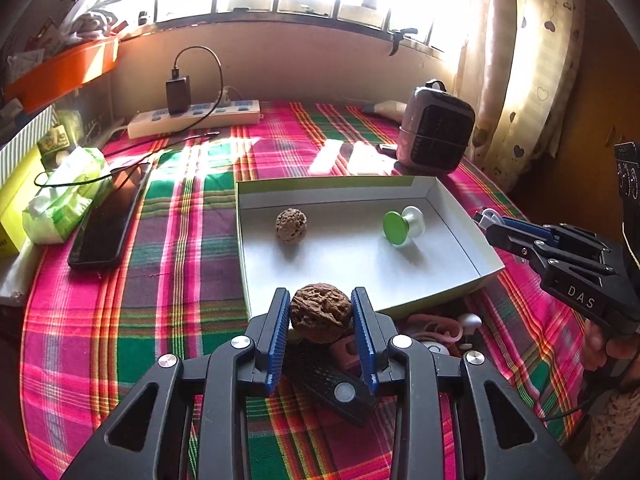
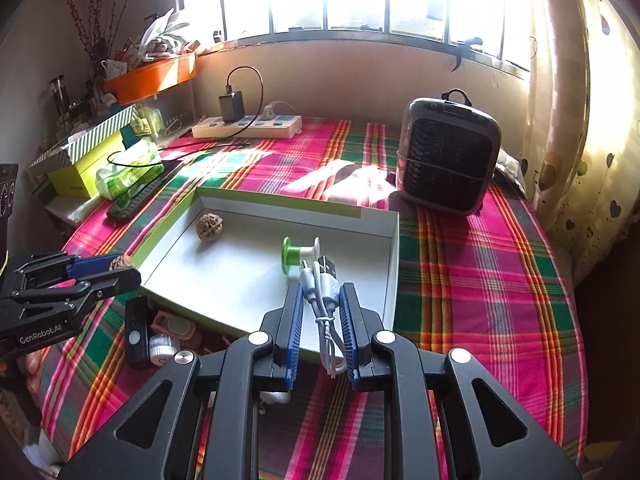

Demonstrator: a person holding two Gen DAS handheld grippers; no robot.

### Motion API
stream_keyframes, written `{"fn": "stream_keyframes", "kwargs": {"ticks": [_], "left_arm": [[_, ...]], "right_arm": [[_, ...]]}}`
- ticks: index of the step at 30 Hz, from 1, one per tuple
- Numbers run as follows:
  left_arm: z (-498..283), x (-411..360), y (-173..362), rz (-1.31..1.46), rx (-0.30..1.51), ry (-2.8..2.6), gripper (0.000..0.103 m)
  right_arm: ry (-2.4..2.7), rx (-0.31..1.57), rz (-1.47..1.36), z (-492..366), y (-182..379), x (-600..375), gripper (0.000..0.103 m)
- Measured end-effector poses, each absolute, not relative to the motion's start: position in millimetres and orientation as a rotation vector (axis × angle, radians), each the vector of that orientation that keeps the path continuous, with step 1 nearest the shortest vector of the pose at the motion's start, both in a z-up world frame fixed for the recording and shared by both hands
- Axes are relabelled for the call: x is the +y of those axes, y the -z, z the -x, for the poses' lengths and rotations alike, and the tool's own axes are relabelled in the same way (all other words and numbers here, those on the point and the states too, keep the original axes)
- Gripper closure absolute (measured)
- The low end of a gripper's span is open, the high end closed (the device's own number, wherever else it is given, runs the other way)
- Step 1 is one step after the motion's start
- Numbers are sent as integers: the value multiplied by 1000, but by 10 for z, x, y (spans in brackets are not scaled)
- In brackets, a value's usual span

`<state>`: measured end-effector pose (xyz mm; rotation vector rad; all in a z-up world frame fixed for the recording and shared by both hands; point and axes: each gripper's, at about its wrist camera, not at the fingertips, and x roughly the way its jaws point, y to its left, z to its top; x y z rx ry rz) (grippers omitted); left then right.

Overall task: Organize objects
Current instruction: 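Lift the walnut and cable into the box lid and open both tools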

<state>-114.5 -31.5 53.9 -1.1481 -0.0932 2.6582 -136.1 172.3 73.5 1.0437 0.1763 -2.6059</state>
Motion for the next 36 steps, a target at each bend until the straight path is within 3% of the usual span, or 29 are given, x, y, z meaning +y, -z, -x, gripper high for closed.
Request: {"fn": "stream_keyframes", "kwargs": {"ticks": [36], "left_arm": [[2312, 205, -252, 1274, 38, -2545, 74]], "right_arm": [[2566, 106, -1279, 2366, -289, 1715, 83]]}}
